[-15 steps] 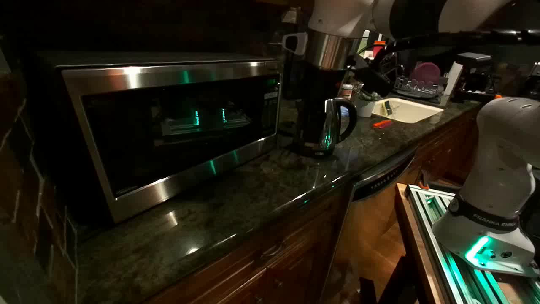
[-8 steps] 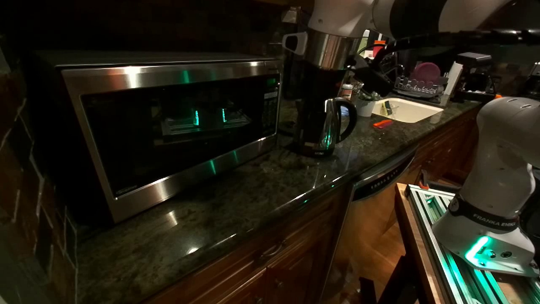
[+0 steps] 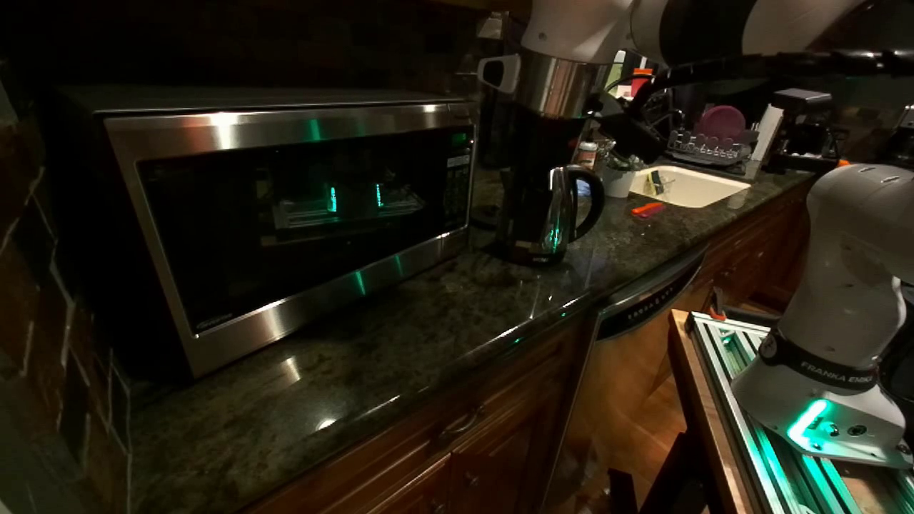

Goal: Press on the microwave

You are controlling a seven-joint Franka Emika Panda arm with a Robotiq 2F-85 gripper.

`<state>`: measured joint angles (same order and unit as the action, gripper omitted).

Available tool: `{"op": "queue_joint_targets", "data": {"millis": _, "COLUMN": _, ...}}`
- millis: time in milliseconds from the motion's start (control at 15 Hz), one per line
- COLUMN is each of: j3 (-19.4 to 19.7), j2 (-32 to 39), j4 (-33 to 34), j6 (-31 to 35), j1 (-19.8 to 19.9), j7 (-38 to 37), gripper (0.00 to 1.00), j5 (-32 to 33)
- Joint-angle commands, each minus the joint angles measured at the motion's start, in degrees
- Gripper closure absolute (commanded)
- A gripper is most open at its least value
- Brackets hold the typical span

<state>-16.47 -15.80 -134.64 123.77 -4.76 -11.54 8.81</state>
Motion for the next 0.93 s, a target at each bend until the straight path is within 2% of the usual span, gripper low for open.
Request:
{"op": "queue_joint_targets", "data": {"millis": 0, "j3": 1.3, "j2": 0.1, "j4": 0.1, "j6": -0.2, "j1": -1.4, "j7": -0.3, "gripper": 0.00, "j5": 0.4}}
{"op": "queue_joint_targets", "data": {"millis": 133, "j3": 1.3, "j2": 0.1, "j4": 0.1, "j6": -0.2, "j1": -1.4, "j7": -0.3, "gripper": 0.00, "j5": 0.4}}
{"op": "queue_joint_targets", "data": {"millis": 333, "j3": 2.0, "j2": 3.0, "j4": 0.8, "j6": 4.0, "j1": 1.2, "j7": -6.7, "gripper": 0.00, "j5": 4.6}}
{"op": "queue_joint_targets", "data": {"millis": 667, "j3": 4.0, "j2": 8.2, "j4": 1.2, "j6": 14.3, "j1": 4.7, "j7": -15.5, "gripper": 0.00, "j5": 13.4}}
{"op": "queue_joint_targets", "data": {"millis": 733, "j3": 4.4, "j2": 9.4, "j4": 1.2, "j6": 15.5, "j1": 5.1, "j7": -16.9, "gripper": 0.25, "j5": 15.6}}
{"op": "queue_joint_targets", "data": {"millis": 800, "j3": 4.7, "j2": 10.4, "j4": 1.2, "j6": 16.7, "j1": 5.6, "j7": -18.7, "gripper": 0.27, "j5": 18.6}}
{"op": "queue_joint_targets", "data": {"millis": 867, "j3": 5.2, "j2": 11.6, "j4": 1.3, "j6": 17.2, "j1": 5.8, "j7": -20.5, "gripper": 0.34, "j5": 21.3}}
